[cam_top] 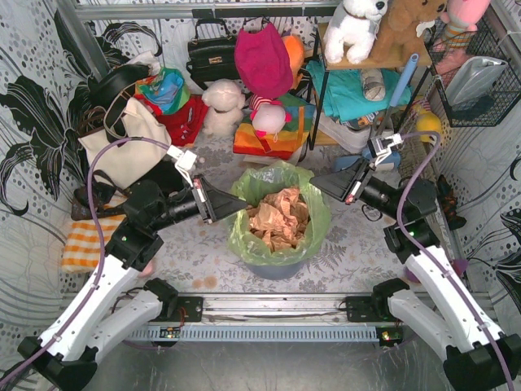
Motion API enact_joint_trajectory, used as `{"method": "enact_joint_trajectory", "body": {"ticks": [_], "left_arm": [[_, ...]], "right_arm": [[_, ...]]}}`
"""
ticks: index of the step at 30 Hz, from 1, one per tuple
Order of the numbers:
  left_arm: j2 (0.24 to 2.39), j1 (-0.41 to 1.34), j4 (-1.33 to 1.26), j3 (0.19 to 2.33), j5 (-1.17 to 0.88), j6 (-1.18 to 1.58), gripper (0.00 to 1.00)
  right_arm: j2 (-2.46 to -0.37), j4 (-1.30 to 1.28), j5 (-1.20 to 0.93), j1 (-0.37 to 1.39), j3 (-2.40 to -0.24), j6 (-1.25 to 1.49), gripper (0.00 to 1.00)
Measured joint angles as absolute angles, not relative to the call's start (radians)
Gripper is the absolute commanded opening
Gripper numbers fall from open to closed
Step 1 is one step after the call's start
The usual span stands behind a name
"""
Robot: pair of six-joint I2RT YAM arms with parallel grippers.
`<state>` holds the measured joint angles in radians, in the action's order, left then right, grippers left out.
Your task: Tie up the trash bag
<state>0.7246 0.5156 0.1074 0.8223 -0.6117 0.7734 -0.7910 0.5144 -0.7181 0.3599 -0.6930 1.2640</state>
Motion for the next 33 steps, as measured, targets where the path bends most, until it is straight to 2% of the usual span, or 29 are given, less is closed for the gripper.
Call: {"method": "enact_joint_trajectory", "body": {"ticks": [7,16,21,25,33], "left_arm": [[0.71,0.516,0.041,0.816,-0.754,0.78,0.0],[0.76,0.516,0.145,0.815,-0.883,0.692,0.0],[0.805,0.516,0.212,0.815,-0.905,0.645,0.0],[0.813,0.516,0.241,0.815,-0.913,0.621,0.0],[0.809,0.516,0.246,0.815,-0.914,0.601,0.0]], "right_arm": [[-0.739,0.367,-0.668,0.36,-0.694,1.209,0.0],[-0.782,0.171,-0.9,0.36,-0.782,1.106,0.0],[-0.83,0.165,-1.05,0.36,-0.838,1.103,0.0],[-0.871,0.281,-1.114,0.36,-0.838,1.191,0.0],[-0.997,0.749,-1.071,0.36,-0.8,1.49,0.0]]}}
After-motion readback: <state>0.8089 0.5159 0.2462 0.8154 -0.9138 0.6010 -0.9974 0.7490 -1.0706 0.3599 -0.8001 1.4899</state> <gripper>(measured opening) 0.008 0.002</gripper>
